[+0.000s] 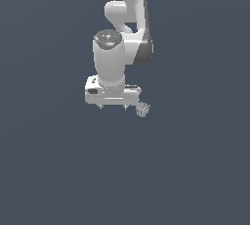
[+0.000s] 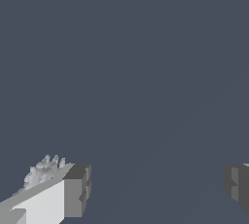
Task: Pick up the object and move it to a goal position.
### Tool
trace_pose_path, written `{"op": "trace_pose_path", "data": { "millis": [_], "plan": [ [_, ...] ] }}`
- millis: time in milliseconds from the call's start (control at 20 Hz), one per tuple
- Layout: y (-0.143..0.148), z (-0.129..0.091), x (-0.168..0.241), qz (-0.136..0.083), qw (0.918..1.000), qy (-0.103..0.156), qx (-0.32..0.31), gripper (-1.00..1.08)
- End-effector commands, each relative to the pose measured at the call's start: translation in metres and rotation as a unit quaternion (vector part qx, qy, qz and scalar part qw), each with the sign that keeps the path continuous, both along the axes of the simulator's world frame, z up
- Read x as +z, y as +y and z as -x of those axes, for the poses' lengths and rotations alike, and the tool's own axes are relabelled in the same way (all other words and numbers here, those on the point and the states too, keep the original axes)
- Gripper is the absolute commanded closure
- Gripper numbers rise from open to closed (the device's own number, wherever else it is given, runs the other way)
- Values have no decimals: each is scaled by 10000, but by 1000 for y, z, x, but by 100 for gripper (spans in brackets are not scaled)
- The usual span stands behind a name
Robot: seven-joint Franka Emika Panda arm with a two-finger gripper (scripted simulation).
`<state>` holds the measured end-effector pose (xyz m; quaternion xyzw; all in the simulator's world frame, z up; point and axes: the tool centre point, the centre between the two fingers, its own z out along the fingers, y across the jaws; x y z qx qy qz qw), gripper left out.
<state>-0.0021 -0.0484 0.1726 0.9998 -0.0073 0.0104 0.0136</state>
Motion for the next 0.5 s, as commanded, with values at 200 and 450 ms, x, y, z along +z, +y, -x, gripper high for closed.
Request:
{"op": "trace_pose_path", "data": {
  "millis": [200, 450],
  "plan": [
    [-4, 0, -1, 13, 10000, -4, -9, -92],
    [2, 2, -4, 2, 9999, -5, -134, -92]
  ]
}}
